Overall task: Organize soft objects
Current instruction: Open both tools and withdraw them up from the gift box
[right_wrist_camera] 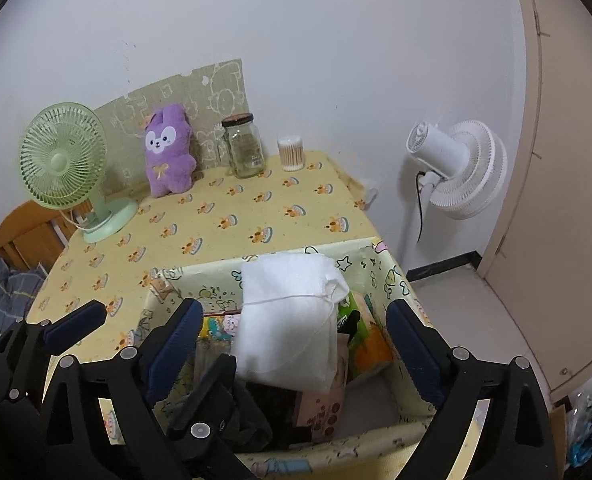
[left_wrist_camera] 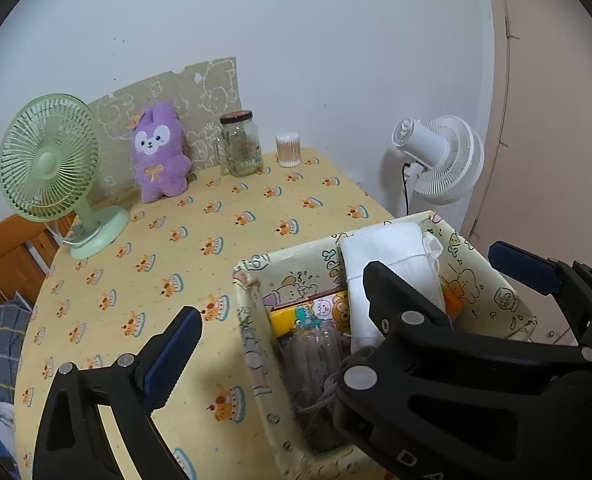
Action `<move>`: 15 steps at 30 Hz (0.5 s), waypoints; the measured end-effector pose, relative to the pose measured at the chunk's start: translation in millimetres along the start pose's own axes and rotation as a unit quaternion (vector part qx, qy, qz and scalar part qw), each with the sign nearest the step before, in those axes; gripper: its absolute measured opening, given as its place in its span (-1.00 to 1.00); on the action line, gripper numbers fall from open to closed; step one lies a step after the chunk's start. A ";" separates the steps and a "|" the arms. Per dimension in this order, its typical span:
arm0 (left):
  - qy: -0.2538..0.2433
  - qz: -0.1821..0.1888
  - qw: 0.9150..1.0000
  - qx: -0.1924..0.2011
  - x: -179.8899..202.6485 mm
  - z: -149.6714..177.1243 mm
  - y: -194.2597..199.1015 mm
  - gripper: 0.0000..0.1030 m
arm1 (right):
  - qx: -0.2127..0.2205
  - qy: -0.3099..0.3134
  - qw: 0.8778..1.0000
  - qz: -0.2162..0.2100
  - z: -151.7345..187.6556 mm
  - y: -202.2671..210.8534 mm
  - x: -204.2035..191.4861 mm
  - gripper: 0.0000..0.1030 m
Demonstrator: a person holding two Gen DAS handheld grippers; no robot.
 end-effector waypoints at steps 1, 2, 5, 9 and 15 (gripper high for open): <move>0.001 -0.001 1.000 0.004 -2.9 -1.0 5.3 0.95 | 0.003 0.001 1.000 0.000 -0.9 3.2 -2.2 0.85; 0.001 -0.002 1.000 0.006 -4.8 -1.4 7.2 0.96 | 0.005 0.002 1.000 0.000 -1.7 5.5 -4.2 0.85; 0.005 -0.006 1.000 0.013 -12.9 -2.8 17.6 0.97 | 0.013 0.006 1.000 0.004 -4.3 14.8 -10.8 0.85; 0.016 -0.013 1.000 0.020 -27.8 -3.1 32.6 0.99 | 0.025 0.010 1.000 0.005 -8.7 28.3 -20.8 0.85; 0.030 -0.029 0.999 0.032 -53.2 -2.2 55.0 0.99 | 0.034 0.018 0.999 -0.004 -12.8 45.9 -40.3 0.85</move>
Point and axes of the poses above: each gripper's, at about its wrist camera, not at the fingertips, and y roughly against the way its jaws point, x to its right, z to its underside, the point moved 8 cm from there along -y, roughly the way its jaws point, and after that the axes turned 10 degrees about x, right-handed, at the moved point
